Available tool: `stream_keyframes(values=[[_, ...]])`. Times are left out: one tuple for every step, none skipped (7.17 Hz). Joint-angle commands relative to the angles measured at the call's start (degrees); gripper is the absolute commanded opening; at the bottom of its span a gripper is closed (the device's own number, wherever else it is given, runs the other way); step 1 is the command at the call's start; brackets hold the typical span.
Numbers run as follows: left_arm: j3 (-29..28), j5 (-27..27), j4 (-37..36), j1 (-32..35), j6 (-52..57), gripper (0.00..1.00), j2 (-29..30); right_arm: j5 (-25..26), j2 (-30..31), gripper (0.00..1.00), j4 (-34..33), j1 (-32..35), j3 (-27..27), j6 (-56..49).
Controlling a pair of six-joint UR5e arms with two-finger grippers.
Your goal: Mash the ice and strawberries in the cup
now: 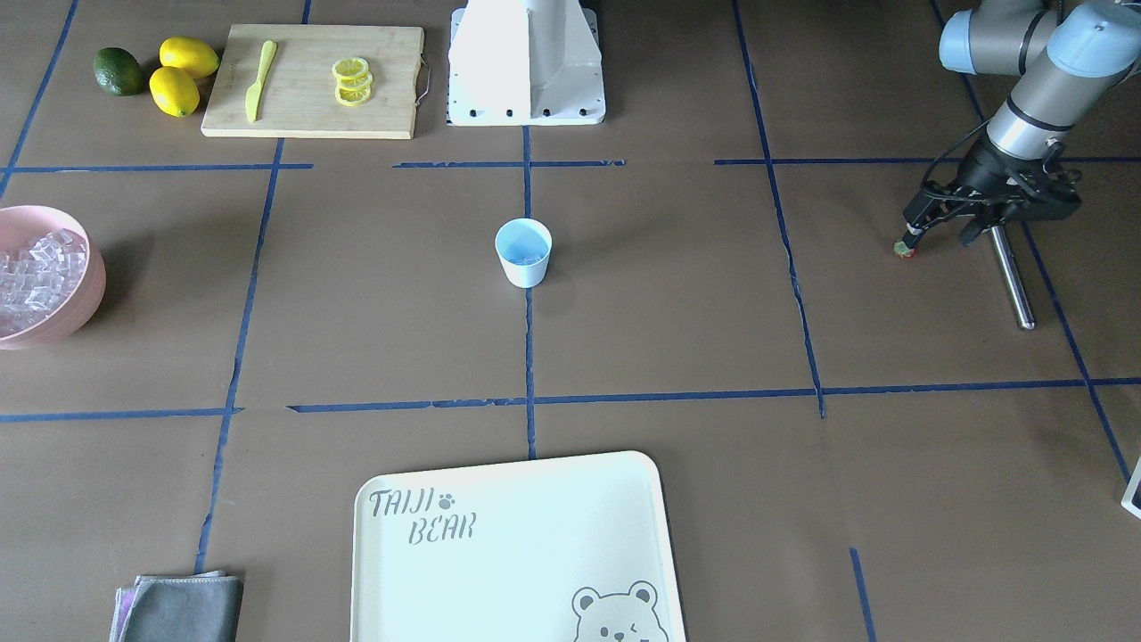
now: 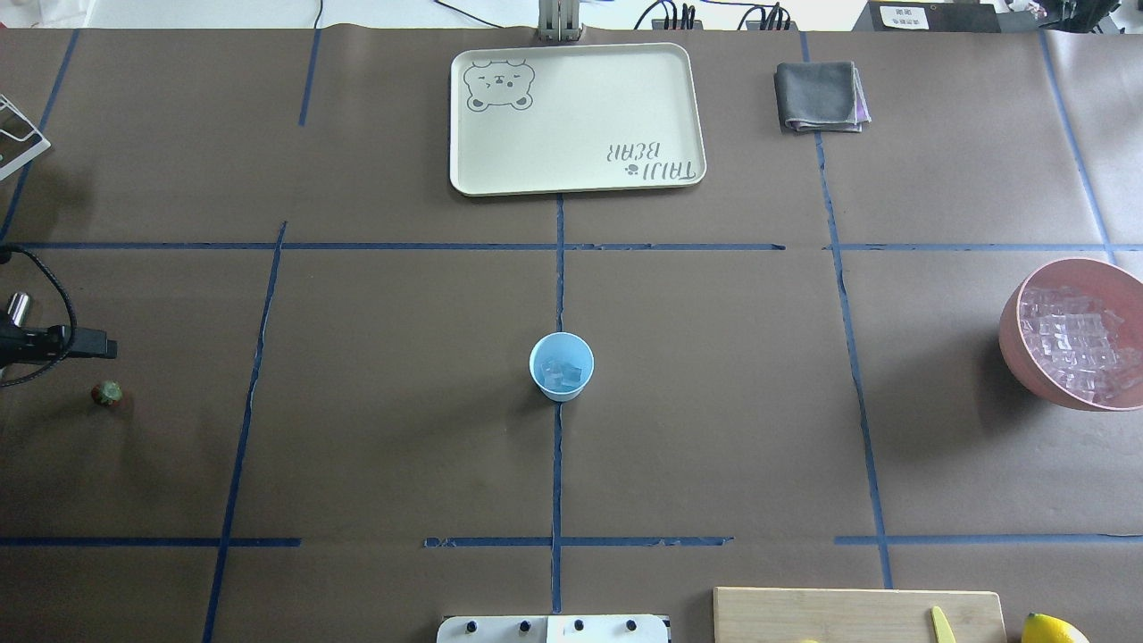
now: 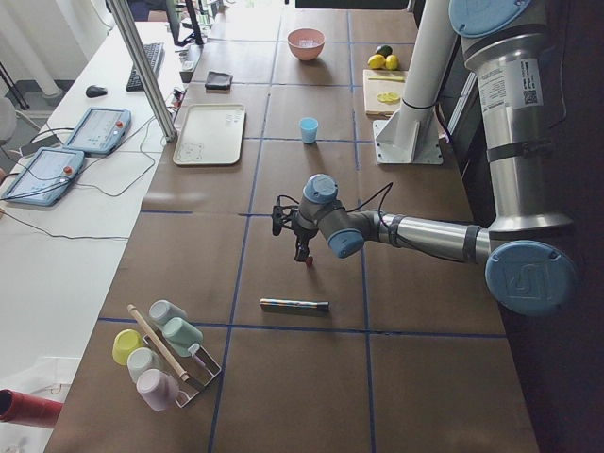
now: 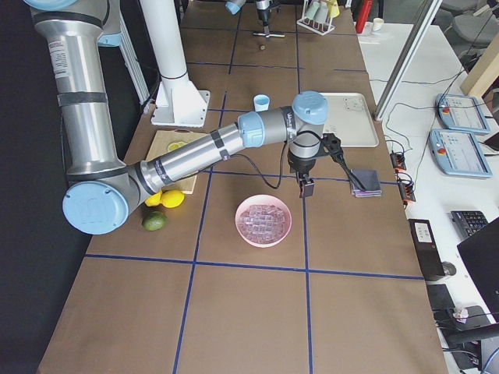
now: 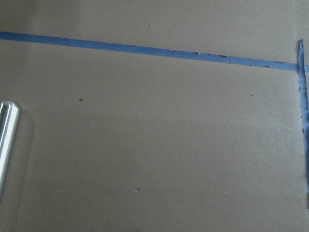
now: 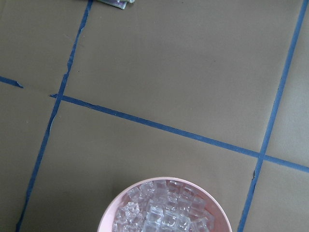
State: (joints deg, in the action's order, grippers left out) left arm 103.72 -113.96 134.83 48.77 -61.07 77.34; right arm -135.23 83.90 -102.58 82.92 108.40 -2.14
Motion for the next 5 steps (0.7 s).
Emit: stream_keyframes(values=[[-0.63,0.76,0.08,-1.13,-0.10,0.95,-0.09,-1.53,6.60,0.99,8.66,1.54,-3.18,-1.63],[-0.71,0.76,0.08,-1.13,-0.10,0.95,-0.17,-1.62,7.24,0.99,11.58,3.28,-6.15,-2.42],[-0.71,0.76,0.08,-1.22,-0.10,0.95,-0.52,-1.70,9.07,0.99,14.13,4.17,-8.01,-4.69],[-0.71,0.76,-0.01,-1.57,-0.10,0.95,-0.61,-1.88,9.53,0.99,14.51,4.96,-8.02,-4.54],[-0.89,0.84,-0.10,-2.79,-0.19,0.94,-0.61,-2.84,9.71,0.99,14.42,5.32,-8.11,-4.36]])
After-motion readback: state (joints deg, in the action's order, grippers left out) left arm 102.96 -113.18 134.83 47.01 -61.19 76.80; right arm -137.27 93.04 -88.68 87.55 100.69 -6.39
